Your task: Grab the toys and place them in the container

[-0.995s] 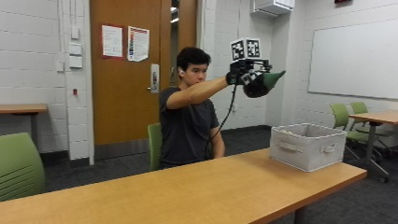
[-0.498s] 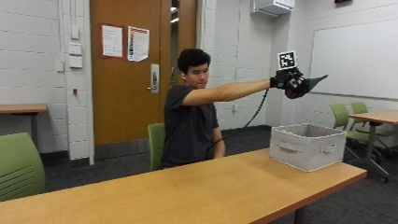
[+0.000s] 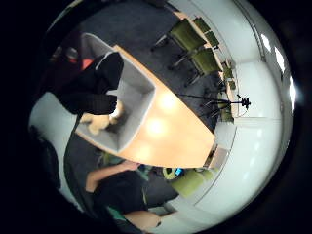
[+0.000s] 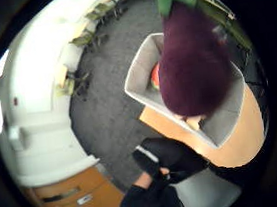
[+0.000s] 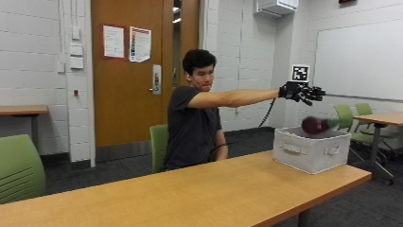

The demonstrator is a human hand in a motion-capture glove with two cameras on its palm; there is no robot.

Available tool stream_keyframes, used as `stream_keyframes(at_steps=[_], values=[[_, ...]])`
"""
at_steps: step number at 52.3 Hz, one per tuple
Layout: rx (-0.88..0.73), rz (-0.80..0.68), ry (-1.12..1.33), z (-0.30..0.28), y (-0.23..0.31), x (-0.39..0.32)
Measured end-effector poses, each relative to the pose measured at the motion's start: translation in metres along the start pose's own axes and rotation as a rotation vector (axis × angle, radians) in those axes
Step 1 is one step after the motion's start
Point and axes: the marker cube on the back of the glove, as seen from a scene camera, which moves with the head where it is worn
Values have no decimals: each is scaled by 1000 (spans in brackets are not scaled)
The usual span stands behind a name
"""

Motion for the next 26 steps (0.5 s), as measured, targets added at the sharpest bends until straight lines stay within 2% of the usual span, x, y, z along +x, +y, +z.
stream_keyframes(at_steps=[6,9,11,15,19,23,26], values=[[-5,-84,139,8,7,26],[19,-72,190,15,17,-2],[34,-88,163,17,27,-22],[51,-231,73,16,48,-16],[107,-90,198,19,52,30],[109,-198,134,18,72,56],[118,-89,189,19,80,82]])
